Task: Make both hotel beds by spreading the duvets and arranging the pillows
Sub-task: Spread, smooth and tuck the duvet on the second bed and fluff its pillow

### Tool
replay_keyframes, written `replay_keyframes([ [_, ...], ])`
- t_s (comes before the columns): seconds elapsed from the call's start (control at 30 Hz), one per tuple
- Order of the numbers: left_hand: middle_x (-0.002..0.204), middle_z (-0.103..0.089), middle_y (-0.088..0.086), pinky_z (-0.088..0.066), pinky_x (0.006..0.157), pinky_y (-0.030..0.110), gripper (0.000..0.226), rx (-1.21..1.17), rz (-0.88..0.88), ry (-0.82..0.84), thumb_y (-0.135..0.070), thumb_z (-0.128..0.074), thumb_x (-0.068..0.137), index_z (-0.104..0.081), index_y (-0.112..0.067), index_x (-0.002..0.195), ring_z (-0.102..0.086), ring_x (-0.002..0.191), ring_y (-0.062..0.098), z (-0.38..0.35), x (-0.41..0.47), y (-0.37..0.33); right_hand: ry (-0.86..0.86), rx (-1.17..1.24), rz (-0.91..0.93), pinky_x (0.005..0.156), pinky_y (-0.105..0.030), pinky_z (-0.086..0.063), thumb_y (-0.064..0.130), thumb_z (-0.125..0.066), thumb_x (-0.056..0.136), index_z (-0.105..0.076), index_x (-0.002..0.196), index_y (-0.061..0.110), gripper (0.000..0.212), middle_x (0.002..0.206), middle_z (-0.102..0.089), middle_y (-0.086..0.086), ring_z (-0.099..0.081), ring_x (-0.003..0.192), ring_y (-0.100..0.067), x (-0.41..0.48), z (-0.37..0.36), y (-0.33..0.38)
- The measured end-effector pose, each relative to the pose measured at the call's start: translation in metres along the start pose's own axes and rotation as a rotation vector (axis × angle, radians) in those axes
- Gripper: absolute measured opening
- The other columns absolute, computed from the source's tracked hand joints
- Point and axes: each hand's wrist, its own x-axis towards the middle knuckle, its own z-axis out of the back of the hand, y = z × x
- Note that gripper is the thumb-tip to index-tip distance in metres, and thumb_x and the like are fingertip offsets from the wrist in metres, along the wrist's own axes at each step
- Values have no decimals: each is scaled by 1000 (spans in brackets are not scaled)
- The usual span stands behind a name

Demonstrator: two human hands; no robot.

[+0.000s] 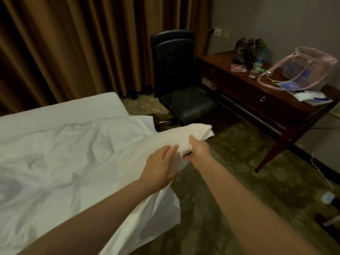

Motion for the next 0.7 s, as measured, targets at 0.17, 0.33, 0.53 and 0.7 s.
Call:
replay_keyframes([
  [0.17,145,-37,6,-36,106,38,69,34,160,-331,-29,-58,88,-24,-22,148,-41,128,24,45,12,38,190,41,128,92,-45,-51,25,-53,98,-39,140,9,48,130,-53,-19,-53,115,-37,-24,-64,48],
  [0.33,140,-44,11,-39,99,40,60,55,210,-623,-36,-58,91,-36,-14,143,-47,122,30,131,6,37,413,92,306,94,-48,-50,28,-54,97,-43,138,9,47,93,-58,-8,-59,100,-31,-80,-101,115],
  [0.53,132,-53,9,-41,98,43,56,254,116,-982,-41,-62,86,-47,-14,134,-51,118,28,185,0,-50,535,33,718,94,-43,-51,35,-57,94,-46,126,20,37,112,-61,-3,-60,103,-23,-106,-25,178],
  [0.7,143,-42,-1,-37,100,38,53,369,198,-250,-38,-50,91,-36,-27,141,-44,126,22,62,11,-100,246,125,303,88,-41,-51,23,-52,98,-46,134,17,37,129,-57,-10,-57,100,-22,1,120,95],
])
